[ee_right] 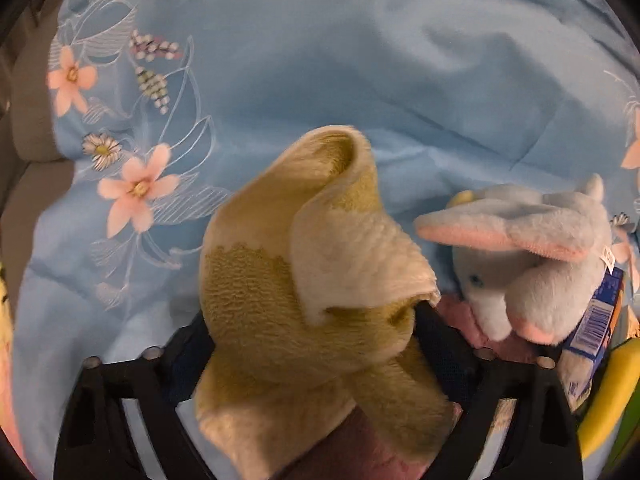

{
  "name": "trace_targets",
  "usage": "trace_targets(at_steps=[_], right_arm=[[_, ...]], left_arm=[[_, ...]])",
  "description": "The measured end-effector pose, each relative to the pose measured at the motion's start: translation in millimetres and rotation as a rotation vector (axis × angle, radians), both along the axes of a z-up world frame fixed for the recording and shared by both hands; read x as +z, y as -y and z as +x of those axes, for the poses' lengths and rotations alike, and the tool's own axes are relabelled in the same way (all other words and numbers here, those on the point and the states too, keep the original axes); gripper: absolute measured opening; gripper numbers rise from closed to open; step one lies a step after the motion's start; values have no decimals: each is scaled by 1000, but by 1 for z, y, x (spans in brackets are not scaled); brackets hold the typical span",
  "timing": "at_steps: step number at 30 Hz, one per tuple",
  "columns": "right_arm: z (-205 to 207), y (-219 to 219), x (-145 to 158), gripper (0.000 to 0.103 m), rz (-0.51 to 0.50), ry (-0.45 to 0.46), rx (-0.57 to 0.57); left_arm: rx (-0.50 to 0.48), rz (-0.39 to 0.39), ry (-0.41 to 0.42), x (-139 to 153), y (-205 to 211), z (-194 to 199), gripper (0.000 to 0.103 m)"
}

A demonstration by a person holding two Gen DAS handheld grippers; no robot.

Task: Organize soft objects
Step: 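Grasp the cream towel with the right gripper and lift it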

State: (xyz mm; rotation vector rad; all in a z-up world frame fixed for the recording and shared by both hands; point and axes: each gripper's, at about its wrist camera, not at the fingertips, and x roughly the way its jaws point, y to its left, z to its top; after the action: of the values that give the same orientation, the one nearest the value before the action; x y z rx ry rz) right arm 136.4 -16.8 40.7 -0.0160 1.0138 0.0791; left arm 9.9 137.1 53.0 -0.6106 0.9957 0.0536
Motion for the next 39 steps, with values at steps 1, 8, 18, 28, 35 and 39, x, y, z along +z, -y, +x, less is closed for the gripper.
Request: trace_targets(at_steps=[1, 8, 18, 28, 35, 39], right_arm=[[0, 2, -1, 51, -6, 14, -5], [-18, 26, 28, 16, 31, 77, 33], [-117, 69, 118, 15, 159, 212, 76], [-219, 136, 134, 16, 110, 236, -22], [-214, 128, 62, 16, -58, 99, -63], [-212, 116, 17, 23, -61, 23, -19]], left_arm=[[-6, -17, 0, 0, 0, 1, 89], [-28, -33, 5, 2, 2, 1, 89], [-53, -11, 25, 5, 13, -10, 89], [-135, 34, 33, 8, 42, -24, 89], [-222, 72, 32, 4, 69, -32, 89], [-271, 42, 24, -3, 78, -34, 89]])
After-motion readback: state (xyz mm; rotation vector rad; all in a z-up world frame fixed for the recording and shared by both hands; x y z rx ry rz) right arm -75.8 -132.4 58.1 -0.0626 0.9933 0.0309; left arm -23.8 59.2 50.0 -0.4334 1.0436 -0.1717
